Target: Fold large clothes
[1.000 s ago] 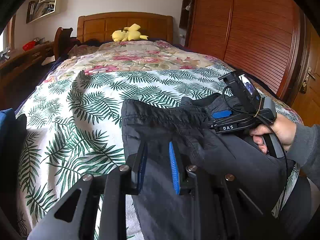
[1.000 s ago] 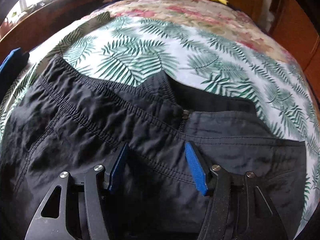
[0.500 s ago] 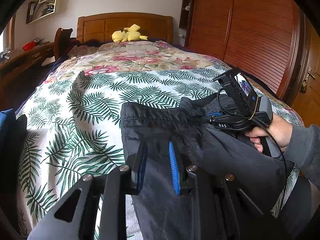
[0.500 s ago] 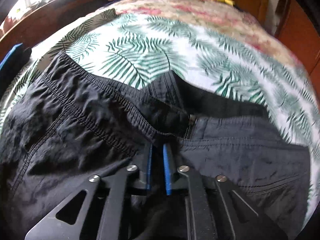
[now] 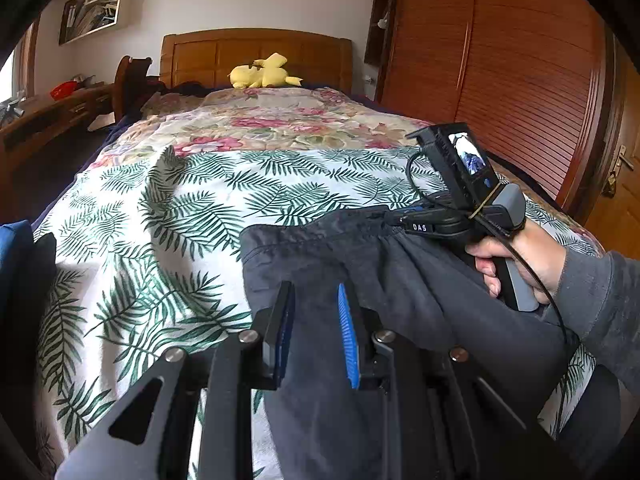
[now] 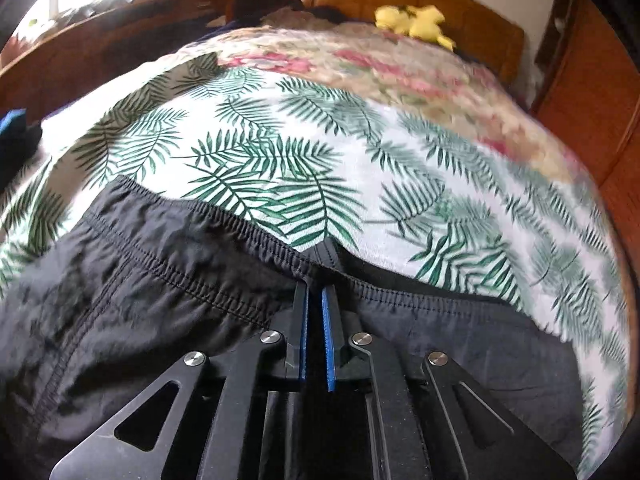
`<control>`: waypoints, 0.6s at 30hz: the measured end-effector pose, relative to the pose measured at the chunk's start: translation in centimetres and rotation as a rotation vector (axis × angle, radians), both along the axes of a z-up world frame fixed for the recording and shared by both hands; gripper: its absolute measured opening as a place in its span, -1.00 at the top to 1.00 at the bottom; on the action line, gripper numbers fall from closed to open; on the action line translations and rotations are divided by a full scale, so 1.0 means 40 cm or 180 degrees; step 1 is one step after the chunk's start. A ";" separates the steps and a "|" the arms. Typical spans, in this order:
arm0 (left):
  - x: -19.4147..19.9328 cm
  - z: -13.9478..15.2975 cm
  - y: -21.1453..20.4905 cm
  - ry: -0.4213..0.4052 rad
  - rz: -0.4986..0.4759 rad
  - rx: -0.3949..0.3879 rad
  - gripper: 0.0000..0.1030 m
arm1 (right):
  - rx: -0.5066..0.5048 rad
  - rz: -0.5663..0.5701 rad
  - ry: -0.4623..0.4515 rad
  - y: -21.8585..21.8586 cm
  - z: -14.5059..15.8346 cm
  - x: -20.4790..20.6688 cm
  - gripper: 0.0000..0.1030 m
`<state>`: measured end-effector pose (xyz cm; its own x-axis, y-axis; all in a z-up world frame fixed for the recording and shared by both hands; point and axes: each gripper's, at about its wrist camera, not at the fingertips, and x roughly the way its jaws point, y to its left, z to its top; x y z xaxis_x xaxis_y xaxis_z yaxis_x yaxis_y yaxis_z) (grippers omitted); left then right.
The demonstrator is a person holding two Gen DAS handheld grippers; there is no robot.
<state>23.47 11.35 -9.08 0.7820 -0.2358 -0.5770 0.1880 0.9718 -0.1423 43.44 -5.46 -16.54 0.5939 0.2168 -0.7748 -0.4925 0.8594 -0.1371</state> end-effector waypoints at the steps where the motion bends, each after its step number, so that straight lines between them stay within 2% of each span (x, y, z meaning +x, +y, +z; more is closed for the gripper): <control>1: 0.003 0.002 -0.004 -0.0004 -0.0010 -0.0002 0.60 | 0.0064 -0.0044 0.0003 -0.008 0.006 0.000 0.89; 3: 0.008 0.006 -0.016 -0.0015 -0.0038 -0.0012 0.60 | 0.0212 -0.0082 -0.0004 -0.030 0.029 -0.005 0.77; 4: 0.009 0.007 -0.021 -0.0020 -0.0051 -0.0017 0.60 | 0.0252 -0.0084 -0.0005 -0.038 0.039 -0.008 0.62; 5: 0.012 0.009 -0.029 -0.0028 -0.0071 -0.0023 0.60 | 0.0292 -0.0075 0.0005 -0.050 0.050 -0.010 0.34; 7: 0.017 0.009 -0.045 -0.0033 -0.0110 -0.0024 0.60 | 0.0316 -0.0080 -0.0011 -0.081 0.077 -0.017 0.13; 13: 0.026 0.009 -0.094 -0.0047 -0.0240 -0.0024 0.60 | 0.0227 -0.0292 -0.0244 -0.249 0.152 -0.022 0.05; 18: 0.035 -0.012 -0.144 0.0017 -0.0408 -0.0014 0.60 | 0.0120 -0.0743 -0.0165 -0.452 0.138 0.010 0.04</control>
<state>24.86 5.57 -9.55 0.7422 -0.3361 -0.5798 0.3098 0.9392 -0.1478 43.84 -23.52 -11.04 0.6701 0.0971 -0.7359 -0.2730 0.9541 -0.1227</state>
